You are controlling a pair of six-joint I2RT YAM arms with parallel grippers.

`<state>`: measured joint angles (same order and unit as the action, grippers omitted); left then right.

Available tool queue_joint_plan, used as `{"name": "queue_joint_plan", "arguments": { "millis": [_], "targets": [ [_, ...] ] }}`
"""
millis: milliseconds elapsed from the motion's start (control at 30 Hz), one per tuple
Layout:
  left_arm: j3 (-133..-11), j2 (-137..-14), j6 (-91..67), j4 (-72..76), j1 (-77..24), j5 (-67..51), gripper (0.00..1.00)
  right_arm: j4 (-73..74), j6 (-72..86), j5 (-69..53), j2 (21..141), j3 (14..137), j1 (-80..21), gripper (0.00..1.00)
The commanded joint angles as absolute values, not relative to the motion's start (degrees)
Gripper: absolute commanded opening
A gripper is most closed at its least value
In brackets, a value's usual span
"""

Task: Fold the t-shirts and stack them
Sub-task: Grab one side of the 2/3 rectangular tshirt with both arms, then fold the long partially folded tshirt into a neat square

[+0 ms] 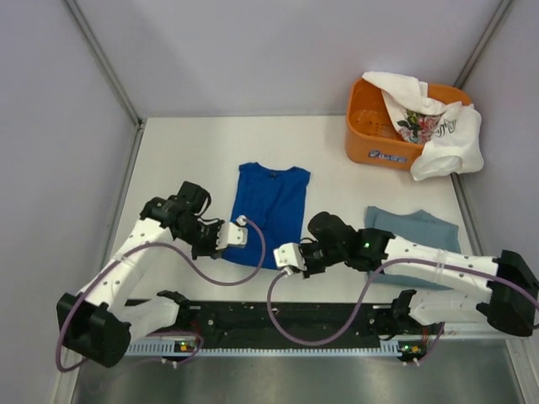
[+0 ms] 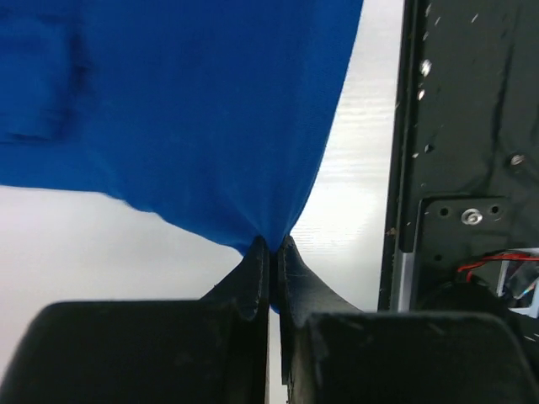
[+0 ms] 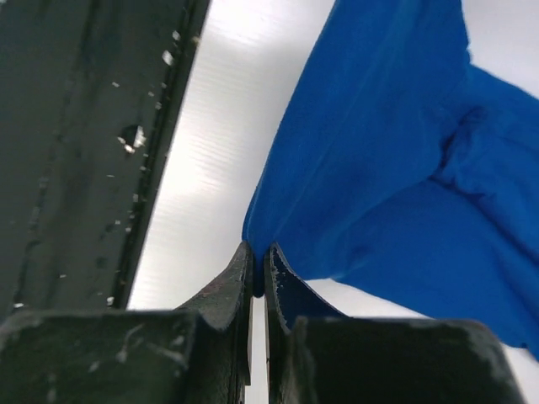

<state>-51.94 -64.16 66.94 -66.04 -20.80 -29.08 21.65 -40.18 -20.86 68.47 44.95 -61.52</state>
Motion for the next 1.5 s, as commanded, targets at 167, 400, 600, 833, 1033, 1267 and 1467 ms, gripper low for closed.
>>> {"name": "queue_joint_plan", "arguments": {
  "millis": [167,400,600,833,1033,1267,1467],
  "targets": [
    [-69.3,-56.3,61.3,-86.0,-20.8,-39.3,0.00,31.6,-33.6,-26.7,57.3,52.4,-61.0,0.00],
    [-69.3,-61.2,45.5,-66.6,-20.7,-25.6,0.00,30.2,-31.9,-29.4,63.7,58.0,-47.7,0.00],
    [-74.1,-70.6,42.0,-56.2,-20.6,-16.5,0.00,23.3,-27.2,-27.3,73.6,62.0,-38.6,0.00],
    [-78.8,-86.2,39.0,-51.2,-19.2,-10.7,0.00,18.4,-26.0,-25.8,86.6,68.0,-31.4,0.00],
    [-85.5,-97.8,34.8,-48.6,-18.4,-6.8,0.00,18.0,-23.8,-24.5,95.9,73.4,-28.6,0.00],
    [-90.8,-107.3,32.4,-47.4,-18.3,-6.0,0.04,17.8,-22.9,-21.6,103.5,76.7,-27.3,0.00],
    [-93.7,-113.8,31.5,-44.7,-18.3,-3.2,0.24,16.5,-19.7,-17.6,108.4,78.7,-26.5,0.13]
  ]
}}
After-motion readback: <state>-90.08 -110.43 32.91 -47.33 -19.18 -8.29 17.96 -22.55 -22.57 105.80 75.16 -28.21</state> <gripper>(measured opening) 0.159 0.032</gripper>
